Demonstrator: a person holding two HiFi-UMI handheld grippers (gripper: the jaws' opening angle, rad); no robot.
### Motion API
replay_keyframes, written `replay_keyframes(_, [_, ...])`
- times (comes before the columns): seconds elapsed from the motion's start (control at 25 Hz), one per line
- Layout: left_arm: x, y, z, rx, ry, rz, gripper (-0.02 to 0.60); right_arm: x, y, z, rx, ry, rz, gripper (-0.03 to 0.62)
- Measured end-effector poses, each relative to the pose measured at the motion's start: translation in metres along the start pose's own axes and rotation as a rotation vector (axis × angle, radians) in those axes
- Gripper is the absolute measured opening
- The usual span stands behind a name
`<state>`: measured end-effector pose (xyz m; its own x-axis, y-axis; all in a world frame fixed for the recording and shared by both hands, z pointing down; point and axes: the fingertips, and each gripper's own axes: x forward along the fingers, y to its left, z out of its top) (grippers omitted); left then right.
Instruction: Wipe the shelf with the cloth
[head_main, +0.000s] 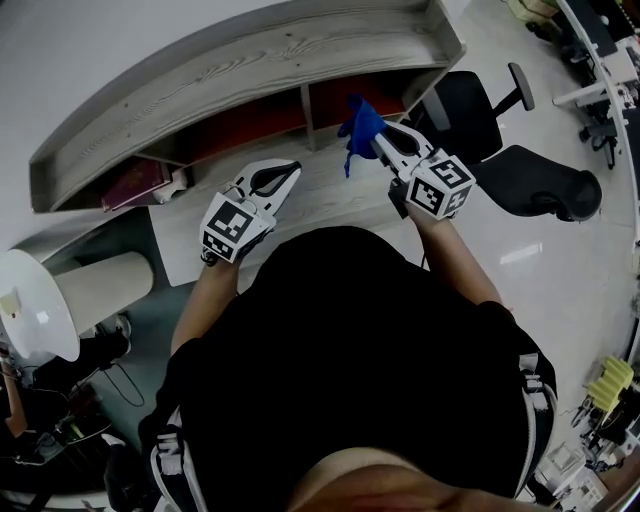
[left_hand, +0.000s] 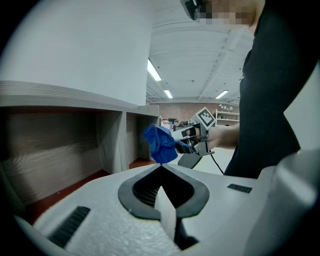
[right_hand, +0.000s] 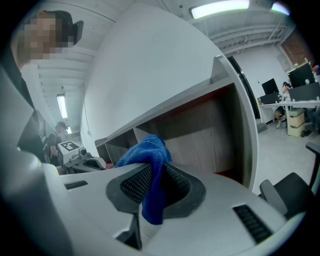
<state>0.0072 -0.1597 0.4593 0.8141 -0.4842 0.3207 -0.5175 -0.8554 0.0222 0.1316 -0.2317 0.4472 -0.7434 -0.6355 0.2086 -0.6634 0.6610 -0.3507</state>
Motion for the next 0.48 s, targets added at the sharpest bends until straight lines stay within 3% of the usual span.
replay_keyframes(0.48, [-0.015, 0.007, -0.017, -0.042, 0.033, 0.07, 0.017, 0.036, -0.012, -0.002, -0.054, 0.083, 0.032, 0.055])
